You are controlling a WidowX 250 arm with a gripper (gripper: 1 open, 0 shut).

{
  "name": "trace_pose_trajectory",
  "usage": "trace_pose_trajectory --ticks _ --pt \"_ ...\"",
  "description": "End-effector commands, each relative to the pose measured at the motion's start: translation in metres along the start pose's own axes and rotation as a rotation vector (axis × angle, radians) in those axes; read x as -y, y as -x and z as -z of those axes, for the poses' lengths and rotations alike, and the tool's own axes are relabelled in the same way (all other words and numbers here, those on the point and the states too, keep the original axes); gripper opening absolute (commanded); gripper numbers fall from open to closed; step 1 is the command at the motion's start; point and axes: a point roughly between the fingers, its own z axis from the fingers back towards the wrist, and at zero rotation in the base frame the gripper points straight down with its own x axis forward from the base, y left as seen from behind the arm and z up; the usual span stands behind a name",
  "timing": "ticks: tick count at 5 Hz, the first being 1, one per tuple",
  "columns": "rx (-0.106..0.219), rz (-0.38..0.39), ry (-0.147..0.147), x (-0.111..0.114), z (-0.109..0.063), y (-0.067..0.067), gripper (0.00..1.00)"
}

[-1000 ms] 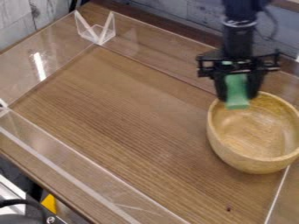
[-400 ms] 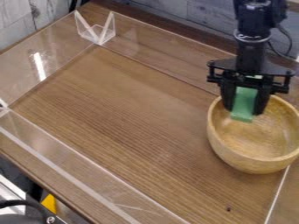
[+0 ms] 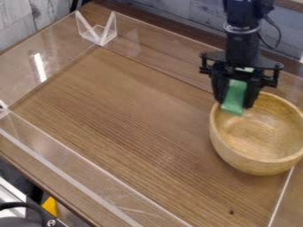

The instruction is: Put the green block in the brown bowl

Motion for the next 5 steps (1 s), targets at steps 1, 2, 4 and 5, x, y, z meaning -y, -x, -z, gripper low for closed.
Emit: trace_pose_trajectory --ticks 1,2,4,5 --pt "0.045 0.089 0.007 -0.002 -0.018 -0.011 0.0" --pt "0.043 0.111 0.001 -0.001 -0.017 -0.015 0.0" --pt "0.032 0.204 -0.014 0.007 -0.015 -0.025 0.0" --pt "0.021 0.284 -0.022 0.018 -0.01 -0.03 0.0"
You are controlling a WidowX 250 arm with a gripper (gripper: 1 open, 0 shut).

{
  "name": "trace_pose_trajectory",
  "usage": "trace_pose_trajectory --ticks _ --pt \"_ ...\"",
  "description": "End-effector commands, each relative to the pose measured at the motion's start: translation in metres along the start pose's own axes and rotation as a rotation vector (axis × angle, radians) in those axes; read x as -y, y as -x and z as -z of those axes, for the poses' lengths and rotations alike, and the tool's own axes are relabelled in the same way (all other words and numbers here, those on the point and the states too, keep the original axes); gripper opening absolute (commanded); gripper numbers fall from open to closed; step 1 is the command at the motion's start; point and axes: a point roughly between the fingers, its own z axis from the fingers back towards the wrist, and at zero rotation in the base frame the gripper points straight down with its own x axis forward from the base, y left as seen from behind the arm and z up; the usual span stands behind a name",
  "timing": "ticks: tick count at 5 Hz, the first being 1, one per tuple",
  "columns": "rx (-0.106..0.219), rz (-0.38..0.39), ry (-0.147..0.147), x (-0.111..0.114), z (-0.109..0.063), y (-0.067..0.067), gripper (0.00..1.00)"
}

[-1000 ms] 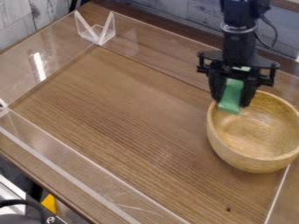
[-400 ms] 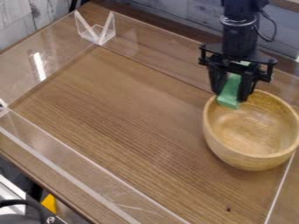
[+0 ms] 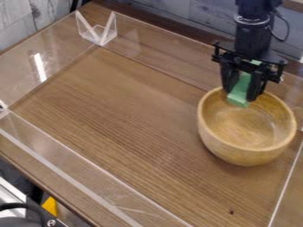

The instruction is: Put the green block in the brown bowl

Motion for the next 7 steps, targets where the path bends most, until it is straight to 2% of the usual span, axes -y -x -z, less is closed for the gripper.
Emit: trace_pose_trajectory --ticks 1,2,4,6,7 --pt "0.05 0.06 -0.01 0.004 -0.022 -0.01 0.0" --pt "0.044 0.094 -0.009 0.005 -0.026 -0.012 0.0" --pt "0.04 0.064 -0.01 0.041 -0.022 -0.009 0.0" --pt "0.047 0.094 0.0 0.051 -0.03 -0.017 0.0" --pt "0.026 0.122 -0.009 0.051 -0.03 -0.008 0.0"
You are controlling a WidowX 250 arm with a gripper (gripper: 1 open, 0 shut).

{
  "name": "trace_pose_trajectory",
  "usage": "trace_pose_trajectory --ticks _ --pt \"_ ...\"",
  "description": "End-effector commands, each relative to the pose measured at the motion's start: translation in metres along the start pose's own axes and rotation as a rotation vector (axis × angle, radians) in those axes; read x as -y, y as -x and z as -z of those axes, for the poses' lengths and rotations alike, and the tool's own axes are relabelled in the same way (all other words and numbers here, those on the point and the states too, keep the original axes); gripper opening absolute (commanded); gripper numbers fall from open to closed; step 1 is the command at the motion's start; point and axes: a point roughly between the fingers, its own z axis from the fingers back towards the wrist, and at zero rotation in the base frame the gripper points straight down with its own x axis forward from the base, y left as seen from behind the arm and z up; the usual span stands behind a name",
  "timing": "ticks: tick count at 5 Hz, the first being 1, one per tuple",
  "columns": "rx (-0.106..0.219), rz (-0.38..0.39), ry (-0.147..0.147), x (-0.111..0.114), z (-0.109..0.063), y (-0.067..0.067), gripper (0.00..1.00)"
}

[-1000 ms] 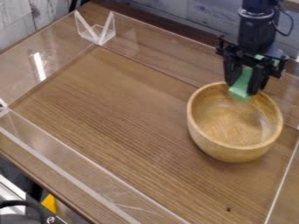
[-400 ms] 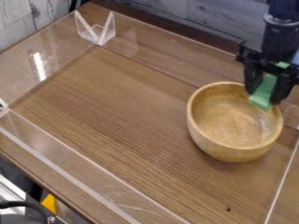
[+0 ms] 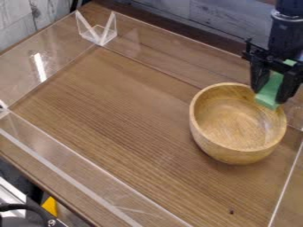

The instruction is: Put the green block in the brown bowl

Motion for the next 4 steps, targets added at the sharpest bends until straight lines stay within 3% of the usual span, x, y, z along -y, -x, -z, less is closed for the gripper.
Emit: trace_pose_trajectory --ticks 1,3,4 --pt "0.037 0.065 -0.012 0.007 -0.019 0.007 0.0" --pt "0.008 0.122 -0.034 0.002 0.003 0.036 0.0" --pt "0.007 0.096 -0.037 -0.001 0.001 0.043 0.0"
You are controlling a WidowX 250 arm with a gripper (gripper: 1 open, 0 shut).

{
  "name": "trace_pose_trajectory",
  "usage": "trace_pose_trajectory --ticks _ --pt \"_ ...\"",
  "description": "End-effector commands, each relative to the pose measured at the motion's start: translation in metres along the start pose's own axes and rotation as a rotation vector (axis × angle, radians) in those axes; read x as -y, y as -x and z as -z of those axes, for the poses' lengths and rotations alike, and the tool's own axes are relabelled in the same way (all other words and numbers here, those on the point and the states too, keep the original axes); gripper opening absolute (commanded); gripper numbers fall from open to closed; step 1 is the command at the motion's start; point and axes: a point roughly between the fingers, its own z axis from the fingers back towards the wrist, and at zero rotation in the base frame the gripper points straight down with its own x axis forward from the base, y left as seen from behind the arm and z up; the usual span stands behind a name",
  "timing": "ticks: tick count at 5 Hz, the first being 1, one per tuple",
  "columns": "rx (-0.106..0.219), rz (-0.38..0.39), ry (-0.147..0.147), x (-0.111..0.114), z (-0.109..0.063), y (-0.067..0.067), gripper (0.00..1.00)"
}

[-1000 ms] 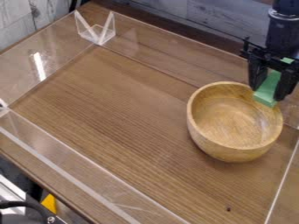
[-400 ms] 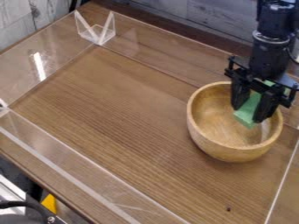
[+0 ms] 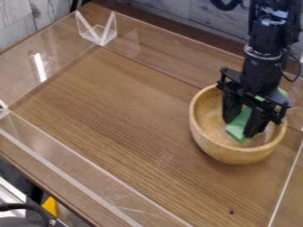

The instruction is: Put the green block in the brown bowl

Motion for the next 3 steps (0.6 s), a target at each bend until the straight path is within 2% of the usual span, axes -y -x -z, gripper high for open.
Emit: trace_pose_trajectory --ticks 1,3 --pt "0.073 -0.023 -0.008 -0.001 -0.025 0.002 0.0" --pt "0.046 0.004 -0.017 -0.003 -0.026 0.023 0.0"
